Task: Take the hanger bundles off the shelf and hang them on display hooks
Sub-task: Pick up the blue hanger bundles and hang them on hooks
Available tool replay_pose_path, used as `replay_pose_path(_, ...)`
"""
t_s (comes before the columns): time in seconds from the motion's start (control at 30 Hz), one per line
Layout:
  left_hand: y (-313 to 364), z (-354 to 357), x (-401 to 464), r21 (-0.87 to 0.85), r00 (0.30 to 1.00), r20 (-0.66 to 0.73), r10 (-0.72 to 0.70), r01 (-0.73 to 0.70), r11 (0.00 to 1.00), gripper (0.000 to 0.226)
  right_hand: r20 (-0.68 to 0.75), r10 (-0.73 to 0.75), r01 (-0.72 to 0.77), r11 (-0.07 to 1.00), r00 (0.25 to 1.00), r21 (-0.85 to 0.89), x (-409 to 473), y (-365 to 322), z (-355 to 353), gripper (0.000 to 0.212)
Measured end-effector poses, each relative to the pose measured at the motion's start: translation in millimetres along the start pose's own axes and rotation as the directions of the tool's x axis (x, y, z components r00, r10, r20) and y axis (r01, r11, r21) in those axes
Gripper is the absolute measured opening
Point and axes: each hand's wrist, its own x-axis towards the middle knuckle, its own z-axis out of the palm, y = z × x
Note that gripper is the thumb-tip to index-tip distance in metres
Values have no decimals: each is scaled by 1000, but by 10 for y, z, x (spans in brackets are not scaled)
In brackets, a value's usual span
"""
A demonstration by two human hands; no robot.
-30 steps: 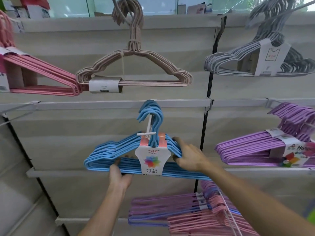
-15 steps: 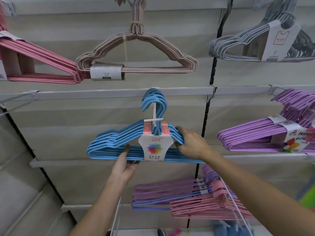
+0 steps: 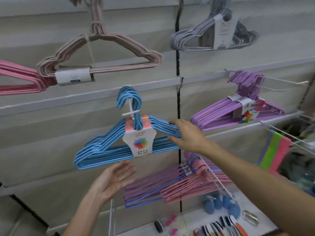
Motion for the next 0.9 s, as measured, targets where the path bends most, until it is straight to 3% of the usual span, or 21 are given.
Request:
replay_pose_path(0.23,-130,502,-178,218,988,52,146,-154,964,17,-102,39,-34,998,994,49,-479,191,-537,45)
replay_pose_path(0.37,-290,1076,-337,315,946,180,269,-315,895,16,-180,50,-39,997,982,65,-810,328,-949,36)
replay_pose_path(0.53,-641,1799,-505,400,878,348,328,-456,795,15,-259,71,-56,996,963,66,-1365,646,-1519,33)
replay_pose_path(0.77,-1413,2795,-776,490,754,592,284,-617,616,16,-415,142,-119,990,899,81,-2324,1230,-2440,22)
replay_pose_path(0.9,-1919,3414,-1016,479,695,691,198,-645,595,17,-469,219,-197,976,855,96,-2966,1559,-2840,21)
